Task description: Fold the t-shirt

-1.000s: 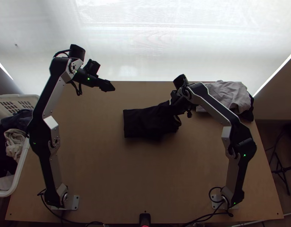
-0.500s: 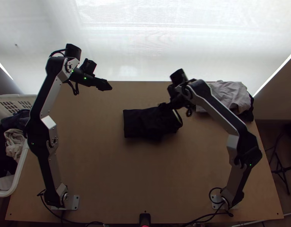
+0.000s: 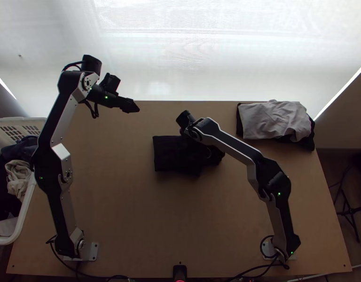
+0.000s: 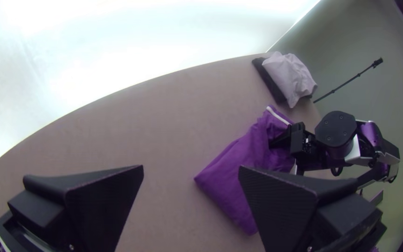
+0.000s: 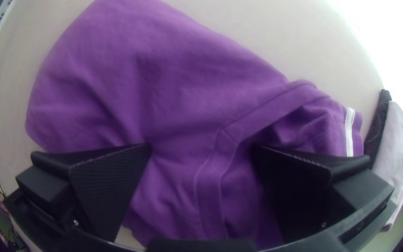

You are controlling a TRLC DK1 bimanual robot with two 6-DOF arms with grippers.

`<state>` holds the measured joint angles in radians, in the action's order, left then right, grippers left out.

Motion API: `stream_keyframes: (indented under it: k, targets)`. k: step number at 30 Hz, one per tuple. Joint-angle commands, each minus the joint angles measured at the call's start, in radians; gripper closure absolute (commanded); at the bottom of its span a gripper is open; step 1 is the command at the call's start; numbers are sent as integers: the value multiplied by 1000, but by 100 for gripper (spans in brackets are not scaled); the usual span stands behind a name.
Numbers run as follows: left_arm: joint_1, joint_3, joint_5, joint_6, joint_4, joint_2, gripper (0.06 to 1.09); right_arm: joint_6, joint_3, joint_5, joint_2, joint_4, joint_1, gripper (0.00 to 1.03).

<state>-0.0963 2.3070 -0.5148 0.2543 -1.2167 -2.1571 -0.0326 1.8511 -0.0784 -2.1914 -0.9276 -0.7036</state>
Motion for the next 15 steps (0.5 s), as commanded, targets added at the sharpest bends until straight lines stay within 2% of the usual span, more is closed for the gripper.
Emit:
stream_keyframes:
  k: [1, 2, 4, 7, 10, 11, 14, 15]
  targets:
    - [9, 0, 1, 3, 3, -4, 10, -41, 11, 66, 2, 29, 29, 3]
    - [9, 0, 1, 3, 3, -6, 10, -66, 40, 97, 42, 13, 46, 3]
    - [9, 0, 1, 7, 3, -9, 10, -127, 106, 215, 122, -25, 95, 3]
    - [-11, -11, -1, 34, -7, -9, 10, -214, 129, 443, 228, -54, 200, 3]
    - [-69, -44, 1, 82, -24, 0, 10, -234, 46, 601, 308, -56, 325, 3]
    - [-94, -47, 2, 103, -35, -3, 10, -242, 11, 678, 320, -54, 383, 3]
    - [-175, -47, 59, 169, -67, -17, 10, -253, -107, 891, 315, -56, 555, 3]
    - [-203, -47, 87, 211, -92, -24, 10, -250, -148, 928, 308, -54, 598, 3]
